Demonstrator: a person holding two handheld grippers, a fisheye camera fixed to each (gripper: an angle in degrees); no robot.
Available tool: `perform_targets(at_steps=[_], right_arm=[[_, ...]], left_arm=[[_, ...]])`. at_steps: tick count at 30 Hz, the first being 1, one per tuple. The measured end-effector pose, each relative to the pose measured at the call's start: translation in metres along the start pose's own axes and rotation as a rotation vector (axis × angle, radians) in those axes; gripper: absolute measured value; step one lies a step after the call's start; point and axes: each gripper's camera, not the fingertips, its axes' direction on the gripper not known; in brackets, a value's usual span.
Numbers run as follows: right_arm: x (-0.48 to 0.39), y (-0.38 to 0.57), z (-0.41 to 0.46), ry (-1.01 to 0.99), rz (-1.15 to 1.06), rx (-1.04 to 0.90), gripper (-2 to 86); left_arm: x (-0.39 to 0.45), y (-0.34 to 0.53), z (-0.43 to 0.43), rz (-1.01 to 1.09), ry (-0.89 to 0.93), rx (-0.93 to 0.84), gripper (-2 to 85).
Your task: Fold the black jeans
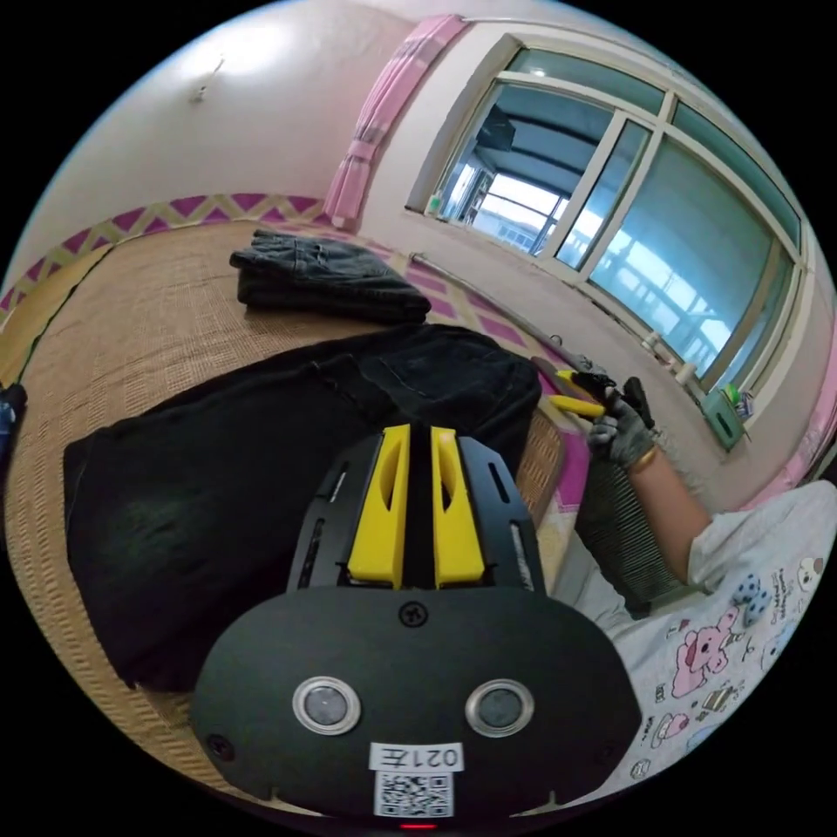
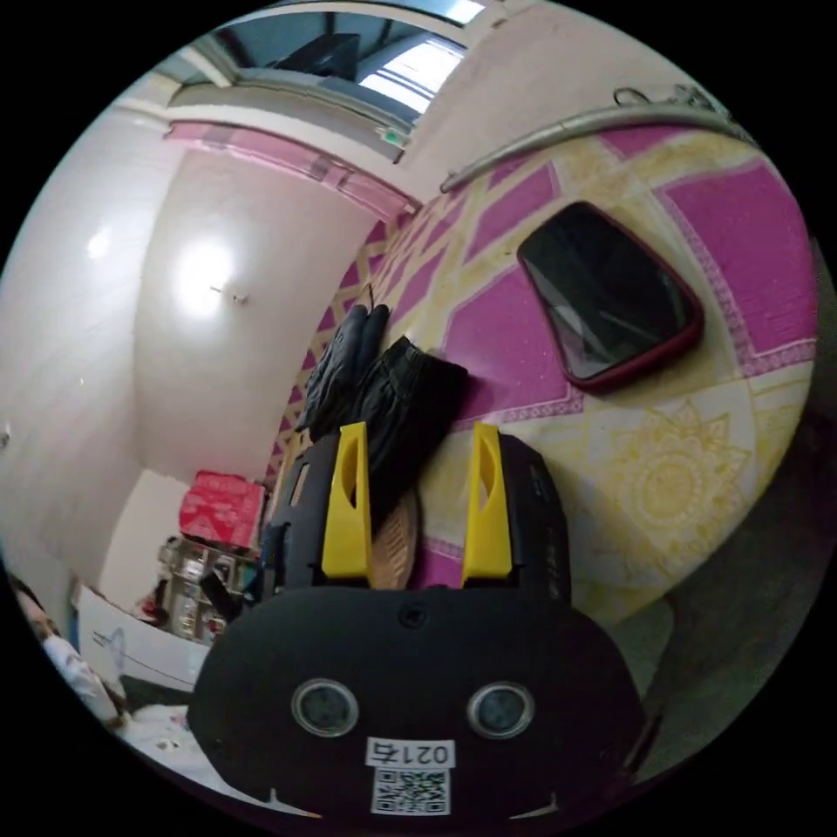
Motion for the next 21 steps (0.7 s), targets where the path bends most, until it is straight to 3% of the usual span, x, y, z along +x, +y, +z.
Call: perform_targets(at_steps=[12, 21], right_arm=[[0.005, -0.038, 0.033, -0.166, 0.151, -0.126, 16.8], [-0.002, -0.025, 0.083, -0.264, 0.144, -0.058, 8.2]], left_arm=[[-0.034, 0.073, -0.106, -0.101, -0.043, 0.131, -1.0], [-0.064, 0.096, -0.118, -0.195, 0.012, 0.146, -1.0]])
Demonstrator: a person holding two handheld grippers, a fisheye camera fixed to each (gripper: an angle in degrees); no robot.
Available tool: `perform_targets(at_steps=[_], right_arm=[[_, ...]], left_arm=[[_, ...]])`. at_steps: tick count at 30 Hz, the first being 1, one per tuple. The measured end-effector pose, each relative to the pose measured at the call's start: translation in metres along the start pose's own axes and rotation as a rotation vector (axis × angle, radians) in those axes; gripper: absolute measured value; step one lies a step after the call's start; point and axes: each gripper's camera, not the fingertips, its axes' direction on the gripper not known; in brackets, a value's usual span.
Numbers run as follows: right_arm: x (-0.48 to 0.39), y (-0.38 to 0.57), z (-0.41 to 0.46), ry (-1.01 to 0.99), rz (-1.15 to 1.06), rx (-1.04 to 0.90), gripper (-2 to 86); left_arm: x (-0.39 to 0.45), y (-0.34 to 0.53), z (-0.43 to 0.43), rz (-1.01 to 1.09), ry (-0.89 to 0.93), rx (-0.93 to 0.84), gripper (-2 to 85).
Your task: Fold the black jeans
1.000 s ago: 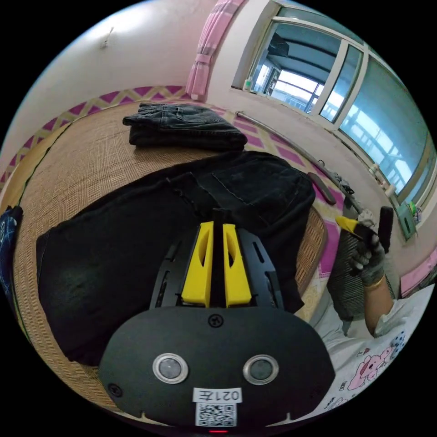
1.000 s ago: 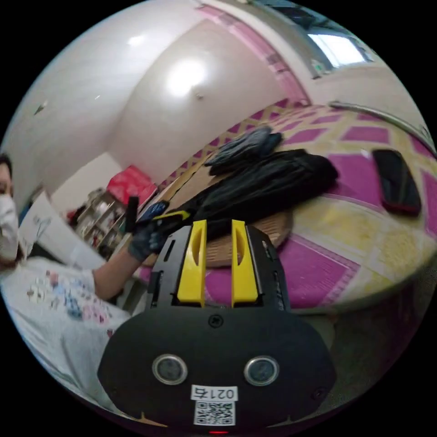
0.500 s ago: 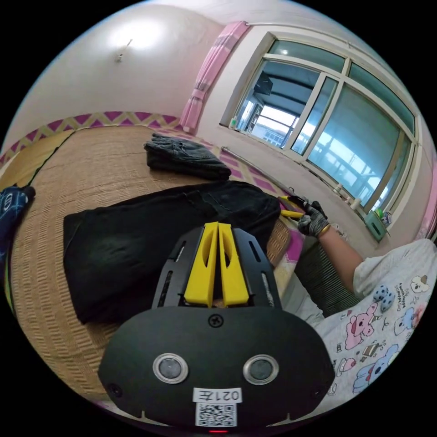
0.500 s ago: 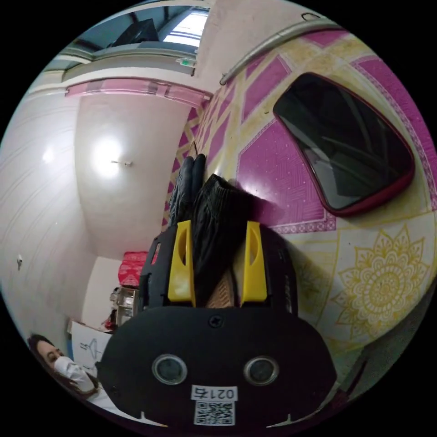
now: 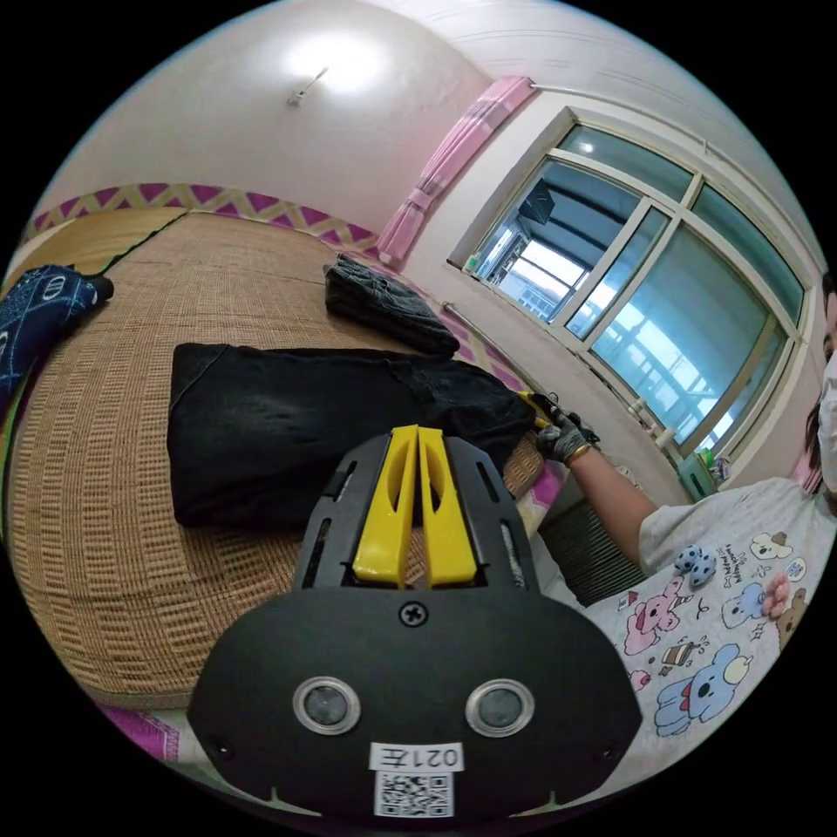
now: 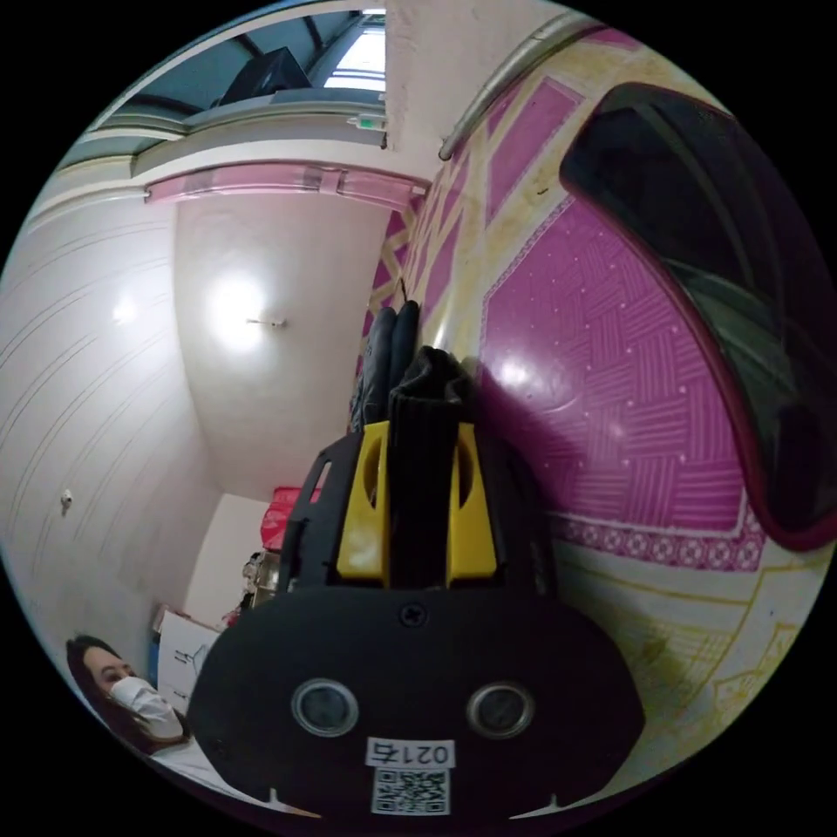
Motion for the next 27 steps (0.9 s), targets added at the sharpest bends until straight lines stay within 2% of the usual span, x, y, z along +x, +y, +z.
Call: perform_targets(at_steps=[2, 5, 8, 10, 13, 17, 19, 21, 27], right_arm=[[-0.012, 0.009, 0.004, -0.019, -0.01, 0.005, 6.6], [-0.097, 0.031, 0.021, 0.06, -0.249, -0.018, 6.0], [-0.219, 0.088, 0.07, 0.163, -0.581, -0.098, 5.8], [-0.307, 0.16, 0.127, 0.243, -0.845, -0.164, 5.8], [-0.375, 0.267, 0.213, 0.294, -1.118, -0.262, 5.9], [-0.38, 0.394, 0.333, 0.311, -1.288, -0.451, 5.9], [-0.338, 0.472, 0.414, 0.408, -1.349, -0.617, 5.8], [-0.298, 0.516, 0.457, 0.494, -1.376, -0.741, 5.7], [-0.297, 0.563, 0.453, 0.464, -1.396, -0.553, 5.9]], left_arm=[[-0.003, 0.002, -0.005, 0.007, -0.011, -0.005, -1.0], [-0.014, 0.006, -0.018, 0.005, -0.02, -0.009, -1.0], [-0.028, 0.013, -0.031, -0.013, -0.016, -0.012, -1.0], [-0.037, 0.019, -0.039, -0.028, -0.017, -0.009, -1.0], [-0.053, 0.032, -0.055, -0.065, -0.008, 0.006, -1.0], [-0.075, 0.049, -0.076, -0.13, 0.0, 0.026, -1.0], [-0.082, 0.054, -0.085, -0.142, -0.006, 0.022, -1.0], [-0.09, 0.06, -0.098, -0.146, -0.025, 0.016, -1.0], [-0.11, 0.063, -0.127, -0.157, -0.076, 0.057, -1.0]])
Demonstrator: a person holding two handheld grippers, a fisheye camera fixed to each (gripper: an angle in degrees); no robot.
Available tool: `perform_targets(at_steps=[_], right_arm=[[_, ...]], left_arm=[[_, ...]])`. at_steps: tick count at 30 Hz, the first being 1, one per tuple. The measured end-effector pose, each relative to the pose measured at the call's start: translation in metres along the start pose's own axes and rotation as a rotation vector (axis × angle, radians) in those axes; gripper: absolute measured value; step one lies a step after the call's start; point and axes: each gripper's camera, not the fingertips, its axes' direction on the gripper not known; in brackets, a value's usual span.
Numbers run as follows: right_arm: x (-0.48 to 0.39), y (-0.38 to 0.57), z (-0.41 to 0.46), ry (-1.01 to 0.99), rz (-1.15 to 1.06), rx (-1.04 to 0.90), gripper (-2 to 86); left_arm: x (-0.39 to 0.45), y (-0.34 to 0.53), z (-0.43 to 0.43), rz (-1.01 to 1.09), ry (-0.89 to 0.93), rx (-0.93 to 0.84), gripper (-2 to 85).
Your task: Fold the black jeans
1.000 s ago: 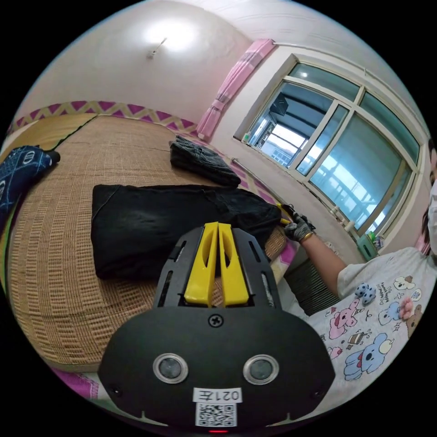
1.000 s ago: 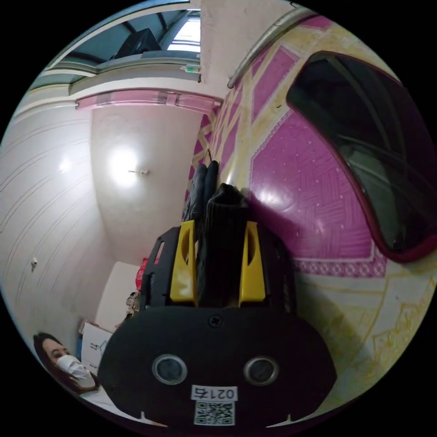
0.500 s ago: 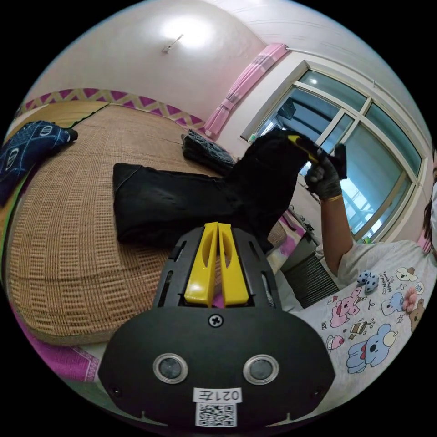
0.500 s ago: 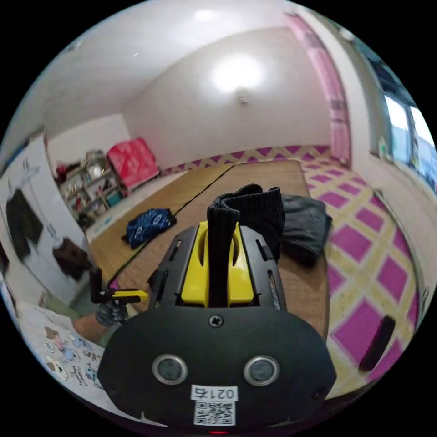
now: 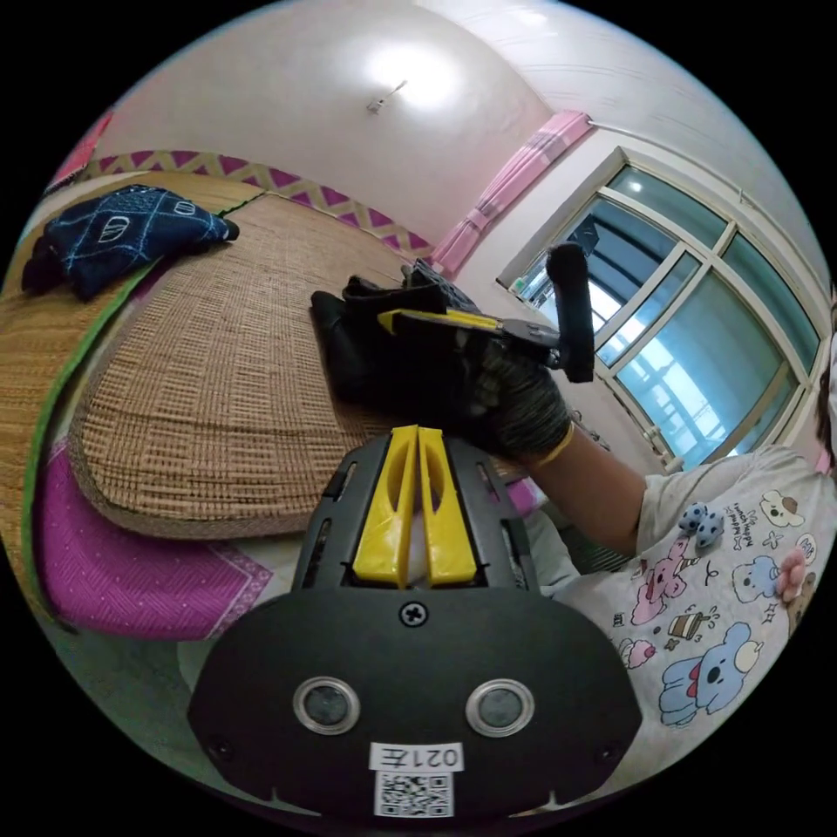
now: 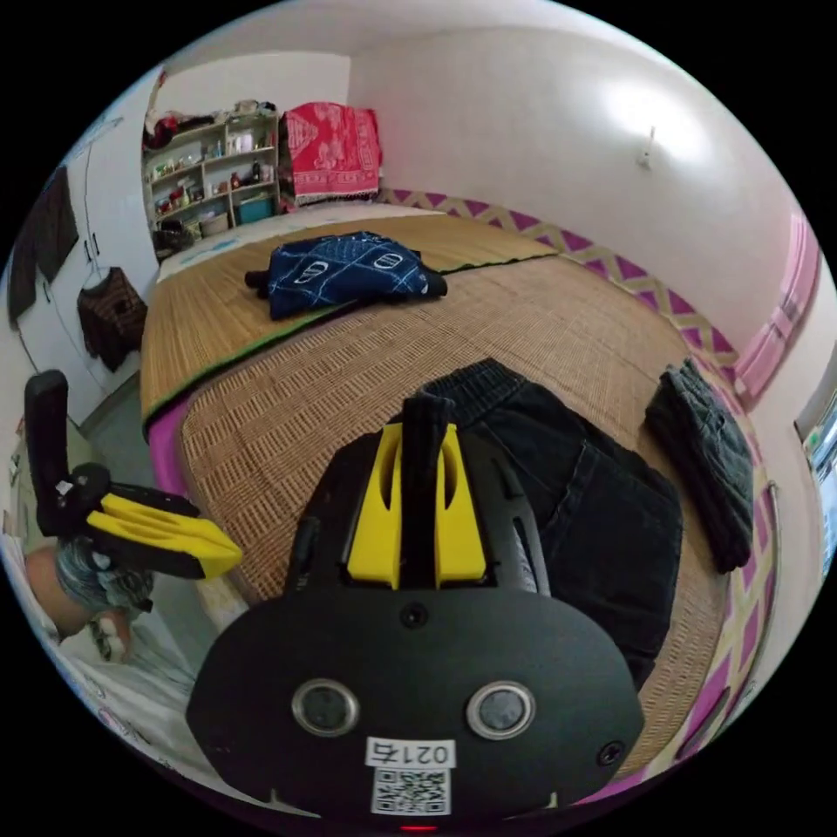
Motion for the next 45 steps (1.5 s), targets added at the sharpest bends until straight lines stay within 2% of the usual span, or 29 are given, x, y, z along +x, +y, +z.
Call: perform_targets(at_steps=[3, 5, 10, 11, 13, 15, 19, 20, 21, 23, 27, 29, 31, 34, 36, 39, 40, 45], right_arm=[[-0.027, -0.001, 0.04, 0.024, -0.072, -0.097, 6.4], [-0.027, 0.001, 0.036, -0.006, -0.028, -0.074, 6.8], [0.035, 0.031, -0.016, -0.463, 0.026, -0.094, 9.6], [0.046, 0.038, -0.025, -0.459, 0.051, -0.08, 9.8], [0.082, 0.074, -0.058, -0.301, 0.137, -0.034, 9.1], [0.099, 0.102, -0.072, -0.175, 0.176, -0.046, 8.1], [0.11, 0.169, -0.057, -0.084, 0.206, -0.225, 4.8], [0.11, 0.178, -0.05, -0.091, 0.206, -0.266, 4.4], [0.11, 0.195, -0.056, -0.104, 0.223, -0.175, 4.0], [0.116, 0.206, -0.068, -0.129, 0.263, -0.157, 4.7], [0.116, 0.217, -0.094, 0.011, 0.265, -0.038, 9.2], [0.117, 0.216, -0.086, -0.01, 0.251, -0.059, 9.7], [0.123, 0.212, -0.065, -0.074, 0.278, -0.126, 6.6], [0.133, 0.213, -0.083, -0.062, 0.32, -0.077, 2.4], [0.132, 0.215, -0.099, -0.038, 0.302, -0.042, 1.9], [0.121, 0.223, -0.078, 0.043, 0.228, -0.137, 1.7], [0.122, 0.228, -0.081, 0.062, 0.226, -0.097, 1.7], [0.142, 0.212, -0.099, 0.048, 0.193, -0.18, 3.2]], left_arm=[[-0.007, -0.013, 0.0, -0.019, 0.023, 0.047, -1.0], [-0.007, -0.023, 0.001, -0.016, 0.025, 0.076, -1.0], [0.003, -0.06, 0.012, 0.065, 0.036, 0.077, -0.9], [0.007, -0.072, 0.02, 0.097, 0.028, 0.062, -0.9], [0.014, -0.091, 0.034, 0.157, -0.019, 0.035, -0.8], [0.016, -0.111, 0.06, 0.2, -0.149, -0.04, -0.8], [-0.01, -0.113, 0.099, 0.157, -0.276, -0.209, -0.9], [-0.019, -0.109, 0.101, 0.144, -0.239, -0.184, -0.9], [-0.024, -0.11, 0.099, 0.122, -0.219, -0.163, -1.0], [-0.026, -0.114, 0.101, 0.111, -0.223, -0.165, -1.0], [-0.026, -0.122, 0.106, 0.118, -0.244, -0.159, -1.0], [-0.028, -0.126, 0.107, 0.116, -0.241, -0.158, -1.0], [-0.031, -0.13, 0.108, 0.111, -0.237, -0.156, -1.0], [-0.036, -0.137, 0.109, 0.102, -0.224, -0.152, -1.0], [-0.041, -0.144, 0.109, 0.089, -0.209, -0.15, -1.0], [-0.047, -0.152, 0.111, 0.072, -0.195, -0.152, -0.9], [-0.048, -0.153, 0.111, 0.071, -0.192, -0.152, -0.9], [-0.055, -0.166, 0.107, 0.063, -0.164, -0.121, -0.6]])
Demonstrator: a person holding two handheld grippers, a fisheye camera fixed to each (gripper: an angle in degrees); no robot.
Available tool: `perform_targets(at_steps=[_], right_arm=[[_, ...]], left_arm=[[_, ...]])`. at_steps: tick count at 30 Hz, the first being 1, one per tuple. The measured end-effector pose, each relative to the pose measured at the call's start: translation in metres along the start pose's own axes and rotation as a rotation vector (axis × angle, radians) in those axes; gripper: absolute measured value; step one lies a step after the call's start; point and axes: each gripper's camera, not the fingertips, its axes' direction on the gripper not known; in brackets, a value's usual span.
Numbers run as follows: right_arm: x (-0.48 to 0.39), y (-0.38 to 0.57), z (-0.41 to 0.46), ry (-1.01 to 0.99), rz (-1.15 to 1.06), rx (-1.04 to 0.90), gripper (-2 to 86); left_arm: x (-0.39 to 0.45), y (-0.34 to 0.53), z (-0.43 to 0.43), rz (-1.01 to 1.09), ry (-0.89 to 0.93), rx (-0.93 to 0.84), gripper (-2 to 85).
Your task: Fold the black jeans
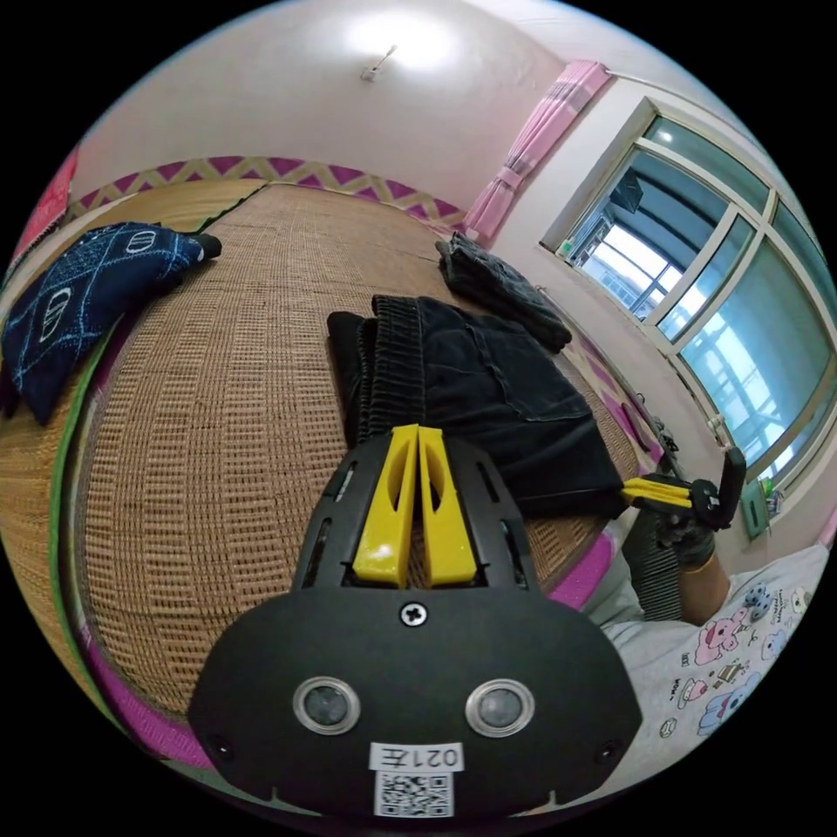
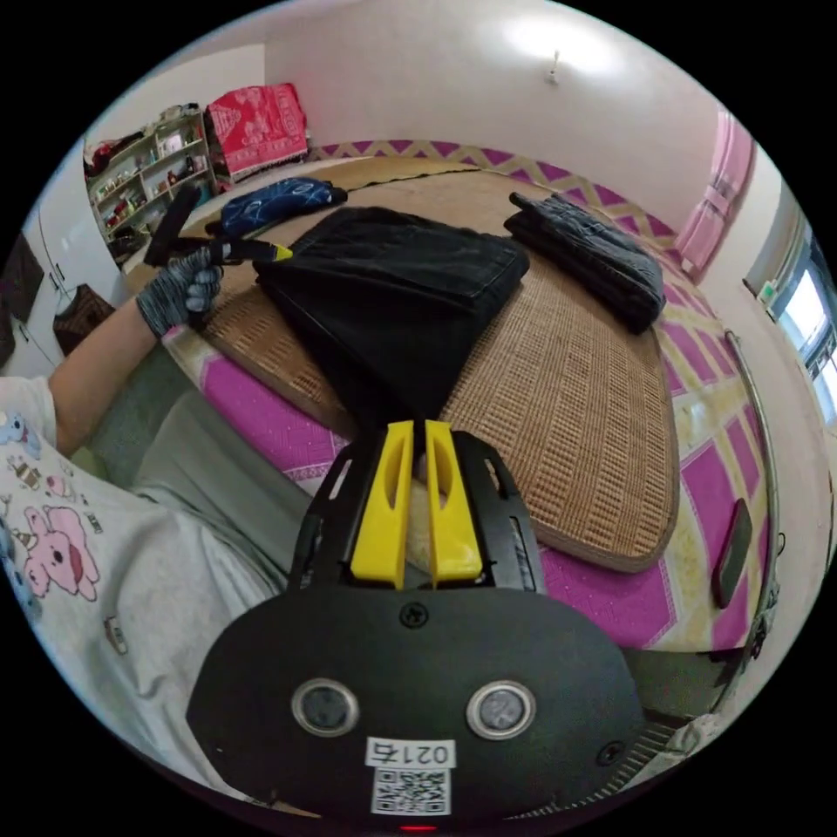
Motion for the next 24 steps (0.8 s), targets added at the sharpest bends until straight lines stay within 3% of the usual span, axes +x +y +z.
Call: perform_targets(at_steps=[4, 6, 10, 16, 20, 24], right_arm=[[0.069, -0.02, -0.021, -0.175, 0.176, 0.173, 8.5], [0.111, -0.036, -0.01, -0.308, 0.272, 0.195, 10.4], [0.202, -0.077, 0.043, -0.603, 0.456, 0.167, 13.5], [0.238, -0.133, 0.106, -0.738, 0.49, 0.027, 12.6], [0.238, -0.158, 0.124, -0.722, 0.489, -0.04, 8.2], [0.25, -0.172, 0.121, -0.836, 0.45, -0.007, 5.8]], left_arm=[[-0.021, -0.005, -0.029, -0.078, 0.083, 0.199, 1.6], [-0.045, -0.02, -0.022, -0.175, 0.066, 0.123, 10.2], [-0.068, -0.041, 0.008, -0.214, 0.165, -0.033, 15.1], [-0.067, -0.072, 0.031, -0.172, 0.245, -0.145, 13.7], [-0.06, -0.088, 0.04, -0.172, 0.207, -0.209, 8.7], [-0.034, -0.113, 0.017, -0.122, 0.274, -0.153, 5.8]])
